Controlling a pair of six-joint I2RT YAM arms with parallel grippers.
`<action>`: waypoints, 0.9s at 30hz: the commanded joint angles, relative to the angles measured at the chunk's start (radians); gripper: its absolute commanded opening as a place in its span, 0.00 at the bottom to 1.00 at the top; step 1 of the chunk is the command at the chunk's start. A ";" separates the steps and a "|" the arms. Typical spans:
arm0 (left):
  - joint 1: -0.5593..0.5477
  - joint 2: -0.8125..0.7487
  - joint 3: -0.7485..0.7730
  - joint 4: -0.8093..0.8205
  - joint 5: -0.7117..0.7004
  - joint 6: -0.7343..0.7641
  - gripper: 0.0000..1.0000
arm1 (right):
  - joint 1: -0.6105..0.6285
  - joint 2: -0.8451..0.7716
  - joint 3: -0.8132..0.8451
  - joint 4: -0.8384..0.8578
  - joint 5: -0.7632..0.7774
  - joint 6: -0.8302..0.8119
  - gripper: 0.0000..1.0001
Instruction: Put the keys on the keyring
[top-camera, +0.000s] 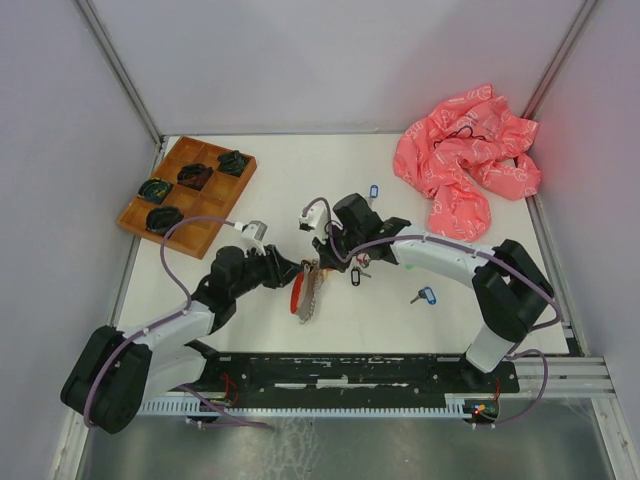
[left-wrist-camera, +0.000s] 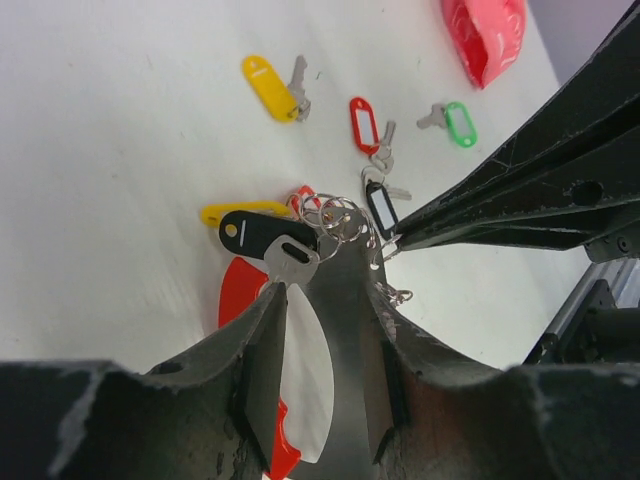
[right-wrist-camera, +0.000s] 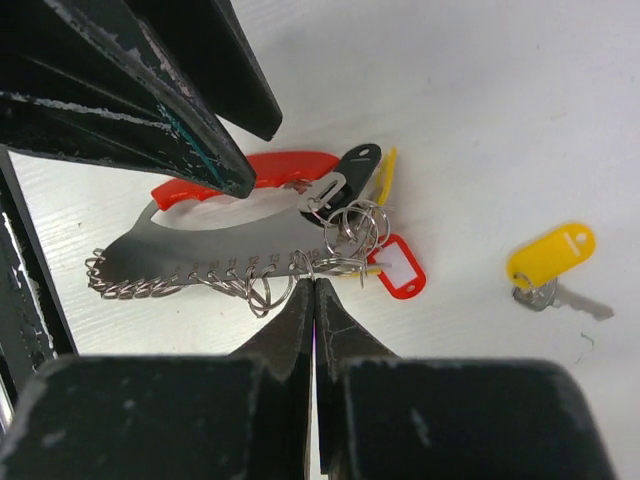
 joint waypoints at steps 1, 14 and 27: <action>0.051 -0.042 -0.059 0.258 0.124 -0.005 0.42 | -0.002 -0.068 0.006 0.098 -0.054 -0.092 0.01; 0.065 -0.085 -0.088 0.520 0.189 0.248 0.48 | -0.002 -0.205 -0.152 0.376 -0.099 -0.238 0.01; 0.065 0.057 -0.104 0.610 0.315 0.396 0.42 | -0.003 -0.216 -0.262 0.504 -0.075 -0.177 0.01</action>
